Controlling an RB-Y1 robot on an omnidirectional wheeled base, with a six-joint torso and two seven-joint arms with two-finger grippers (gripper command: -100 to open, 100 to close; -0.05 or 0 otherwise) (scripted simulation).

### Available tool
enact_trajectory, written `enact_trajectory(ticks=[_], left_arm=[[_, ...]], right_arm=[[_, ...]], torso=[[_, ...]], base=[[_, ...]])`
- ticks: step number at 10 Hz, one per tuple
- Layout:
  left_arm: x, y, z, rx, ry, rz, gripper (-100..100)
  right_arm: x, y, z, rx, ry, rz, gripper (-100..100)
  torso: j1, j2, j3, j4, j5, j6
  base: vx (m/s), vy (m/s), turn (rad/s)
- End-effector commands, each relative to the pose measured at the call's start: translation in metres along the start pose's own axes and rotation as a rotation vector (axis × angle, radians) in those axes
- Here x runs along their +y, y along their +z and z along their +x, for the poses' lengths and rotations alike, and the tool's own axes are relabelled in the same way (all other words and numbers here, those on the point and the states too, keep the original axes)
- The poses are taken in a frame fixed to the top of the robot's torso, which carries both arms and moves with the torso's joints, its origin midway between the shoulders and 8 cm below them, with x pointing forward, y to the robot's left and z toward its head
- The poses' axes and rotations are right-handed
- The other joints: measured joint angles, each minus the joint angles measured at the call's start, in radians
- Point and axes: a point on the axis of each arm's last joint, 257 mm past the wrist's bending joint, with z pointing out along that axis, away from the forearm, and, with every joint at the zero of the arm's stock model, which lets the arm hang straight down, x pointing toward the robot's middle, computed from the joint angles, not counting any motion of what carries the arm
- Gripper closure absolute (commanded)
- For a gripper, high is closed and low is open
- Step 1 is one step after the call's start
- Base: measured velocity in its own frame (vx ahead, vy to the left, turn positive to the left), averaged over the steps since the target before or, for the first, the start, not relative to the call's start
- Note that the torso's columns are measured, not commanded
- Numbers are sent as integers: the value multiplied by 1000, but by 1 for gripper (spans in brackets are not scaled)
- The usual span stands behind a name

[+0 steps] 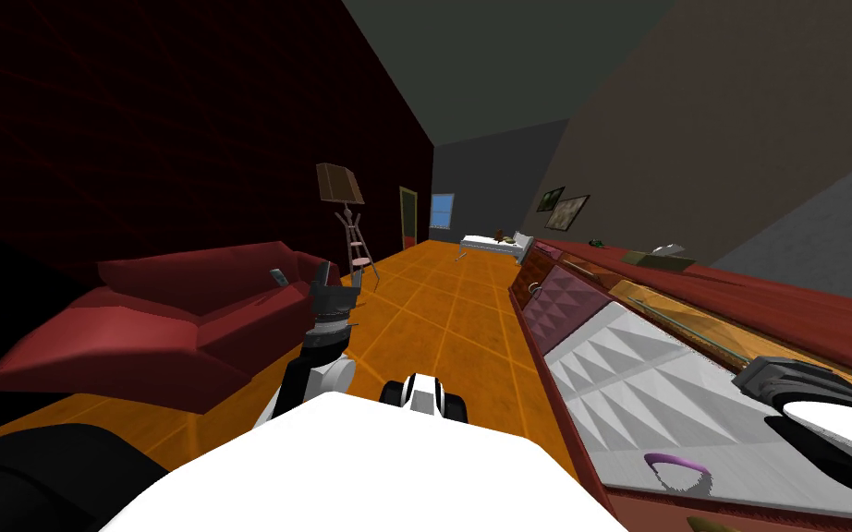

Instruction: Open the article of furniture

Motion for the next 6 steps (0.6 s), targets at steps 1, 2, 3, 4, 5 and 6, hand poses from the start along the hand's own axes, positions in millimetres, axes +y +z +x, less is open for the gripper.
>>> enact_trajectory(ticks=[1,2,3,4,5,6], left_arm=[[0,0,0,0,0,0,0],[0,0,0,0,0,0,0],[0,0,0,0,0,0,0],[0,0,0,0,0,0,0],[0,0,0,0,0,0,0],[0,0,0,0,0,0,0]], right_arm=[[10,-1,-1,-5,1,-23,100],[2,-1,0,-1,4,-7,100],[-11,-1,1,-8,1,-5,-100],[-19,-1,2,-11,0,-3,-100],[-33,-1,3,-17,-4,1,-100],[-40,-2,4,-19,-5,3,-100]], torso=[[-1,1,1,1,0,0],[-3,1,1,1,0,0],[-8,2,1,3,3,-1],[-6,3,1,3,5,-2],[-1,2,0,3,7,-3],[3,1,-1,3,9,-3]], base=[[67,202,14],[33,99,3],[19,47,-37],[23,33,-49],[23,27,-51],[17,38,-38]])
